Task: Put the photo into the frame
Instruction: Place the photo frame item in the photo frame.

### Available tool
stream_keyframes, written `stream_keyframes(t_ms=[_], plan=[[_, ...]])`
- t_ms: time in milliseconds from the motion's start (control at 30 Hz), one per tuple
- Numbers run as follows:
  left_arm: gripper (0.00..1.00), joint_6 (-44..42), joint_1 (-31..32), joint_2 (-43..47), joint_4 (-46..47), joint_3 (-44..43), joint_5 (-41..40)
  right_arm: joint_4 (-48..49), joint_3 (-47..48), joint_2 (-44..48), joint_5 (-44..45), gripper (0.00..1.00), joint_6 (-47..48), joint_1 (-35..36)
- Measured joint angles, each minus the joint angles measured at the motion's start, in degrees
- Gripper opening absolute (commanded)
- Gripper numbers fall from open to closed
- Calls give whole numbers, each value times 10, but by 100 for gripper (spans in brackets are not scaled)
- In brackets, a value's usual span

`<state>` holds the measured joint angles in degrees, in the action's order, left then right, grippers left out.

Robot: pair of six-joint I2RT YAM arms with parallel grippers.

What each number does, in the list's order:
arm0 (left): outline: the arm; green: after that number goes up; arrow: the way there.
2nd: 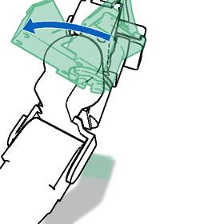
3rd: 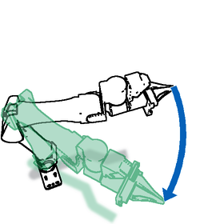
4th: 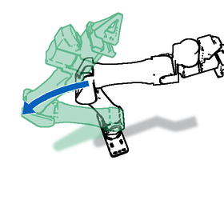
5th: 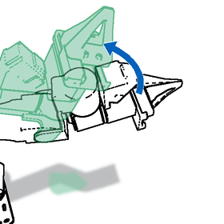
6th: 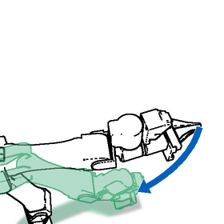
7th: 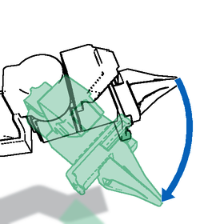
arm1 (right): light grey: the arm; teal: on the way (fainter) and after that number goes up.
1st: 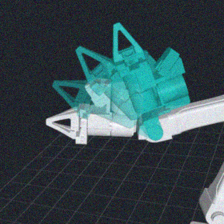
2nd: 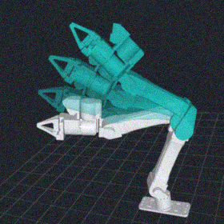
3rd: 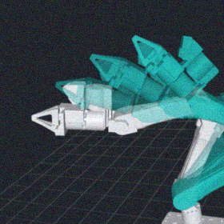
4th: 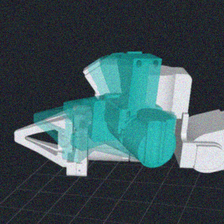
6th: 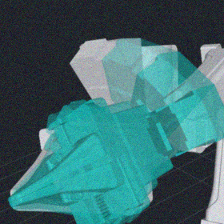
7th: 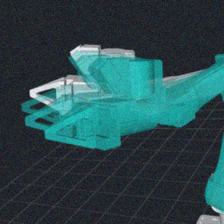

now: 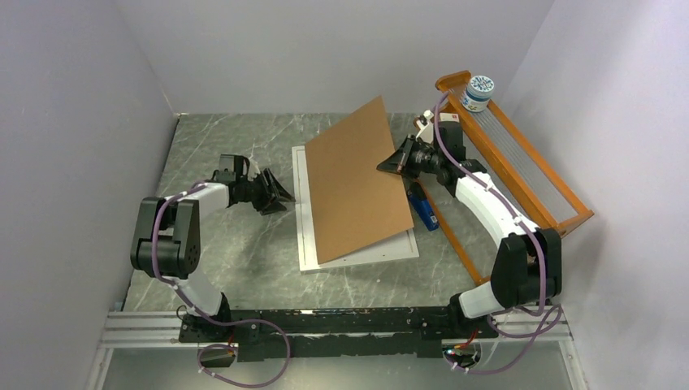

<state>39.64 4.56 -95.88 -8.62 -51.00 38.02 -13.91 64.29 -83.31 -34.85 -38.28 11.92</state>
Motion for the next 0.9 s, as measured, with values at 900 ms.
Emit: stream_keyframes(t_ms=[900], plan=[[43, -28, 22, -64, 12, 5, -15, 132, -33, -111, -46, 0, -38, -13]])
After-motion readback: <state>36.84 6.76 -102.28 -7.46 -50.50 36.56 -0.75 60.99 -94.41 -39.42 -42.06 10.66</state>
